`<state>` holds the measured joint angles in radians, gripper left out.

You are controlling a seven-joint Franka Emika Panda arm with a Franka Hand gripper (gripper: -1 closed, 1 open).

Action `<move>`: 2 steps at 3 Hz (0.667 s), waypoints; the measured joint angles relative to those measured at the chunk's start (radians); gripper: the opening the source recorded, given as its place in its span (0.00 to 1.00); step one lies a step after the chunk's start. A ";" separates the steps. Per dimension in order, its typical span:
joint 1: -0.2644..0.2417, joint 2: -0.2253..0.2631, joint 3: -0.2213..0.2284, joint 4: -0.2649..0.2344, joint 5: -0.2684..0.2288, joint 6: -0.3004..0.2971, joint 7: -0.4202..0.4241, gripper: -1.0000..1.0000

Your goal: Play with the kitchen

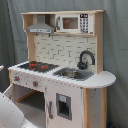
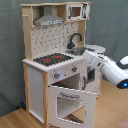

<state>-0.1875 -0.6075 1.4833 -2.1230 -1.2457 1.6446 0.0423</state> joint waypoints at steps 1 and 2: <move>-0.023 0.000 0.041 0.000 -0.085 0.040 0.001 1.00; -0.044 0.000 0.077 -0.001 -0.167 0.104 0.012 1.00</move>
<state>-0.2314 -0.6077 1.5606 -2.1236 -1.4124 1.7487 0.0546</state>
